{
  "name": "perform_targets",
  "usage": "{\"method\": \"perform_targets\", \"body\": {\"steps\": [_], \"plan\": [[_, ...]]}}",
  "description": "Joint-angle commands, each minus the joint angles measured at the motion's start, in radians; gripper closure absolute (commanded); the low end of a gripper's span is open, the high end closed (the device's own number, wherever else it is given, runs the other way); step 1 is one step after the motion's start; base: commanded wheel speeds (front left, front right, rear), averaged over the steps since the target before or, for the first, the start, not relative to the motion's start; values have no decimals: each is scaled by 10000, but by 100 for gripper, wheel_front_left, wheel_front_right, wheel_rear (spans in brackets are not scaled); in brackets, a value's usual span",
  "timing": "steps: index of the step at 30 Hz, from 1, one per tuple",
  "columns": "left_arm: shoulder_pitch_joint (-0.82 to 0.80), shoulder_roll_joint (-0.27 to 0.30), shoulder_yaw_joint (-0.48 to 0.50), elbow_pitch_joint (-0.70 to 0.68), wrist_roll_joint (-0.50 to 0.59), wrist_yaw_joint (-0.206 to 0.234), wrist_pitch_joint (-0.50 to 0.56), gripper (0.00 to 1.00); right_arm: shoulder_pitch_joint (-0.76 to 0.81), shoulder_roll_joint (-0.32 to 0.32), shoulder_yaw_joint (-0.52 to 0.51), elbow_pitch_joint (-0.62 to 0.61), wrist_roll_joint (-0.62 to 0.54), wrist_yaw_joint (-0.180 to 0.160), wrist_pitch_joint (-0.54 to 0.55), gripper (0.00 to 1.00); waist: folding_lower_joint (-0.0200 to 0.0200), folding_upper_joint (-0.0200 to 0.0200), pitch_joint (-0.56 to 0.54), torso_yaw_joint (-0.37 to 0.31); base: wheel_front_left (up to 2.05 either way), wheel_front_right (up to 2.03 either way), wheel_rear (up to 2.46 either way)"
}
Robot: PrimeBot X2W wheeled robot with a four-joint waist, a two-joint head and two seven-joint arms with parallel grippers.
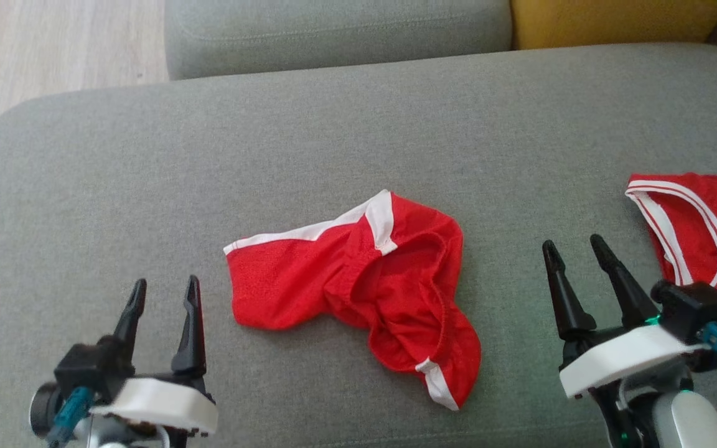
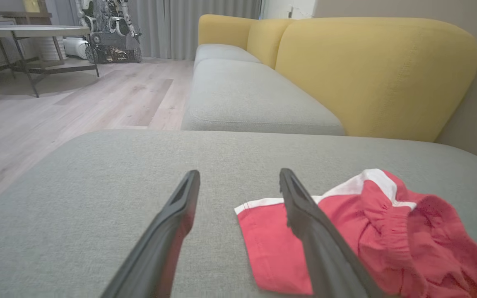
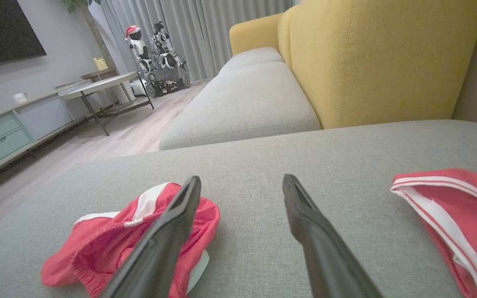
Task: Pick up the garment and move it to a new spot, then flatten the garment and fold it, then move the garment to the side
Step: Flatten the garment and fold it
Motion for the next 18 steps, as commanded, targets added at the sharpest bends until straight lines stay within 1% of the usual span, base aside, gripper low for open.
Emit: {"method": "perform_targets", "body": {"steps": [1,18], "plan": [[-208,133,285,-460,46,77,89,0,-131,-103,156,-490,-96,-9,43,0,0,0,-91,3,0,0,0],[158,230,159,-629,5,241,233,0,148,-59,82,-949,-202,-9,211,0,0,0,-291,-72,0,0,0]]}}
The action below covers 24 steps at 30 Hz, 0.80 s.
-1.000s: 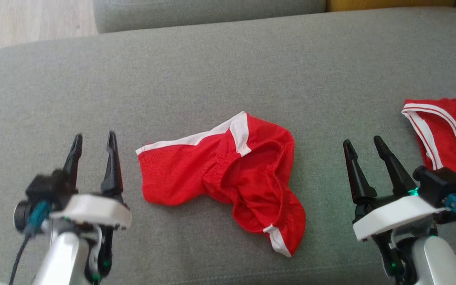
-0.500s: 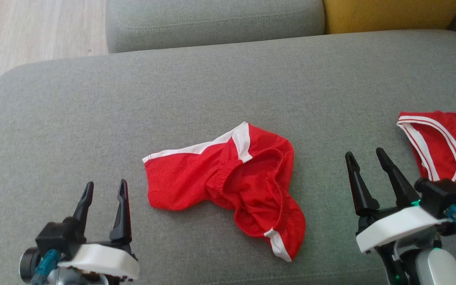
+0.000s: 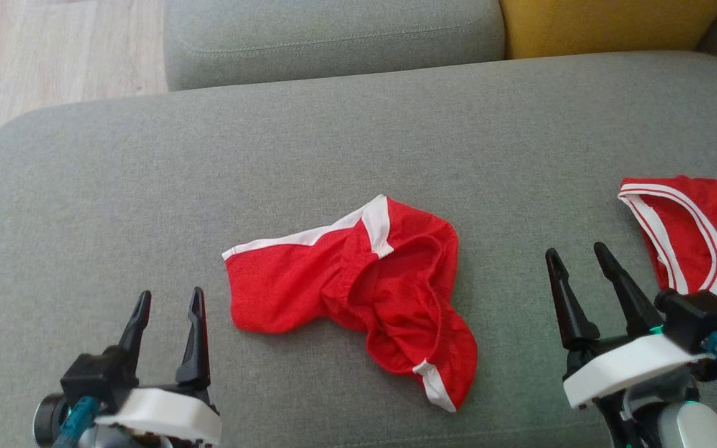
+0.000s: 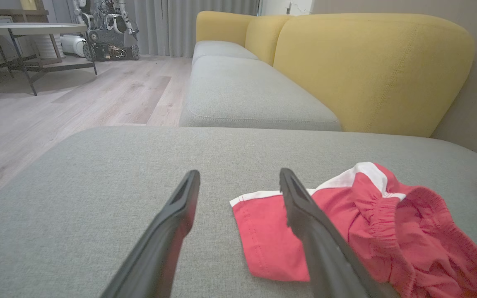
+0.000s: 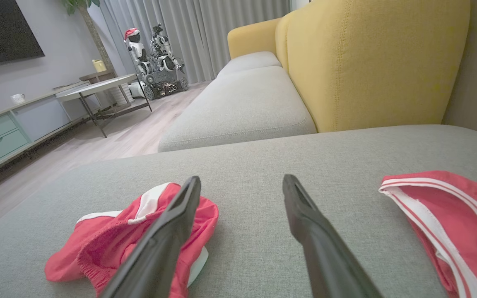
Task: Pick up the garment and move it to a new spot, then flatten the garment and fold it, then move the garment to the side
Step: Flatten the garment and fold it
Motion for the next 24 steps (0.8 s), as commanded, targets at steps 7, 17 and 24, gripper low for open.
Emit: {"method": "perform_targets", "body": {"steps": [7,17,24], "plan": [[-392,191,363,-297,11,93,-9,0,-257,-47,99,-502,-115,-9,36,0,0,0,80,38,0,0,0],[-3167,176,115,1103,-420,-927,475,0,-669,-108,58,-661,-90,-9,115,0,0,0,859,114,0,0,0],[-5016,-196,-8,4335,-1122,-1722,1077,0,-1070,-134,178,-491,24,-9,-54,0,0,0,1570,-260,0,0,0]]}}
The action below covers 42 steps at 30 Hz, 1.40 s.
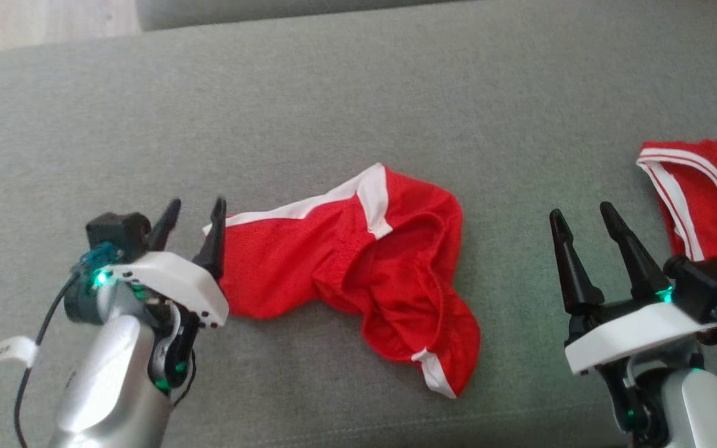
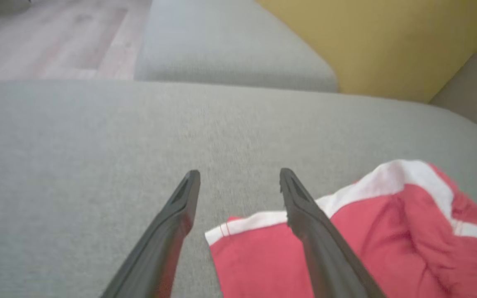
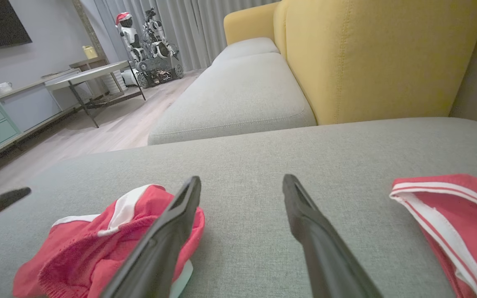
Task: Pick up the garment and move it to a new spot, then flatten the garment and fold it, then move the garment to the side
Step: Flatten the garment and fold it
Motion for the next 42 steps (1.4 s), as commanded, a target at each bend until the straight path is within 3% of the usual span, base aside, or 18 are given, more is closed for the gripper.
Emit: {"method": "perform_targets", "body": {"steps": [1,6,13,14,16,17,27,36,42], "plan": [[-460,167,340,52,-96,-89,29,0,-266,-97,228,-268,87,-9,-118,0,0,0,178,-187,0,0,0],[-886,-43,384,1952,-526,-488,116,0,-342,-65,258,-37,166,-9,-279,0,0,0,311,-362,0,0,0],[-1466,-124,402,3400,-733,-825,-161,0,-469,-30,268,111,219,-9,-374,0,0,0,435,-417,0,0,0],[-1548,-134,394,3562,-740,-856,-223,15,-490,-26,272,129,223,-9,-379,0,0,0,445,-425,0,0,0],[-1681,-173,335,3864,-748,-942,-296,86,-523,-24,286,167,233,-9,-387,0,0,0,439,-445,0,0,0],[-1739,-186,290,3993,-738,-987,-331,100,-535,-25,290,184,240,-9,-388,0,0,0,434,-454,0,0,0],[-2106,-250,35,4628,-602,-1142,-980,100,-692,-159,675,334,309,-9,-182,0,0,0,334,-321,0,0,0],[-2476,-522,-277,4904,-528,-1252,-1318,100,-1521,-311,3604,1252,932,-9,563,0,0,0,465,202,0,0,0],[-2671,-783,-554,5137,-513,-1338,-1482,100,-2282,-182,4324,2480,1435,-9,322,0,0,0,541,609,0,0,0]]}}
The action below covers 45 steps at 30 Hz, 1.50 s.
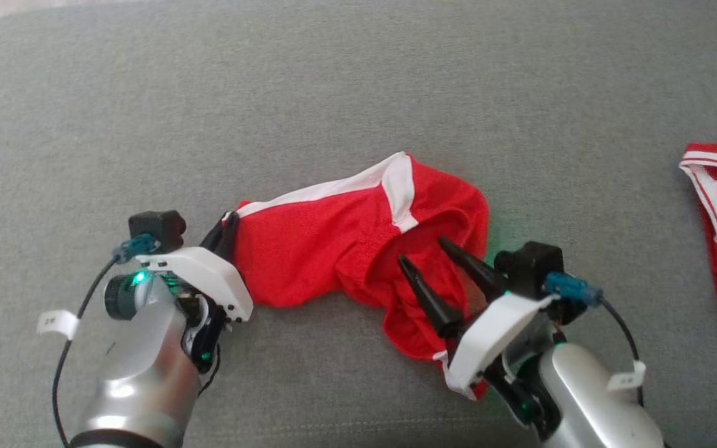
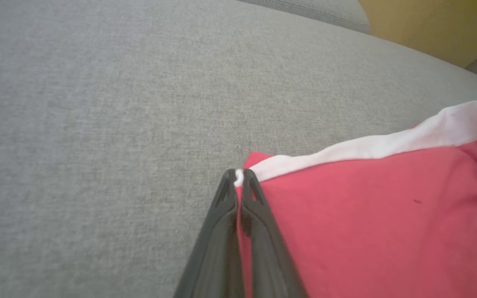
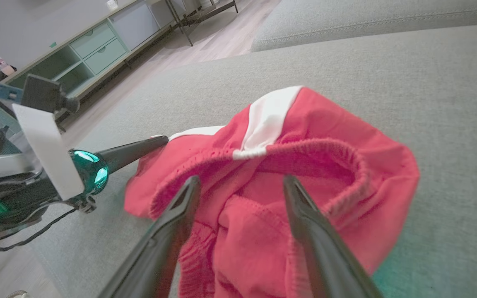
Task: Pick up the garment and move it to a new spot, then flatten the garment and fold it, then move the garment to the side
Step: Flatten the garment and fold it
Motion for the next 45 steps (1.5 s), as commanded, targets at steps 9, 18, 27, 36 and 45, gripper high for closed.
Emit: {"method": "perform_targets", "body": {"steps": [9,18,27,36,45], "plan": [[-604,23,-53,174,22,-63,-357,100,-1351,327,209,1163,596,-9,-667,0,0,0,84,293,0,0,0],[-764,-57,-215,398,-22,-109,-503,100,-1914,436,290,2101,1261,-9,-863,76,0,0,160,349,0,0,0],[-814,-12,-181,364,-65,-119,-615,100,-2242,399,425,2561,1606,-9,-1231,100,0,0,149,355,0,0,0],[-511,271,239,-704,115,103,-640,100,-2052,-64,125,1727,1598,-9,-1569,100,0,0,-61,242,0,0,0],[60,598,930,-3031,632,449,-642,100,-1424,-764,-792,-628,941,-9,-1873,100,0,0,-326,9,0,0,0]]}}
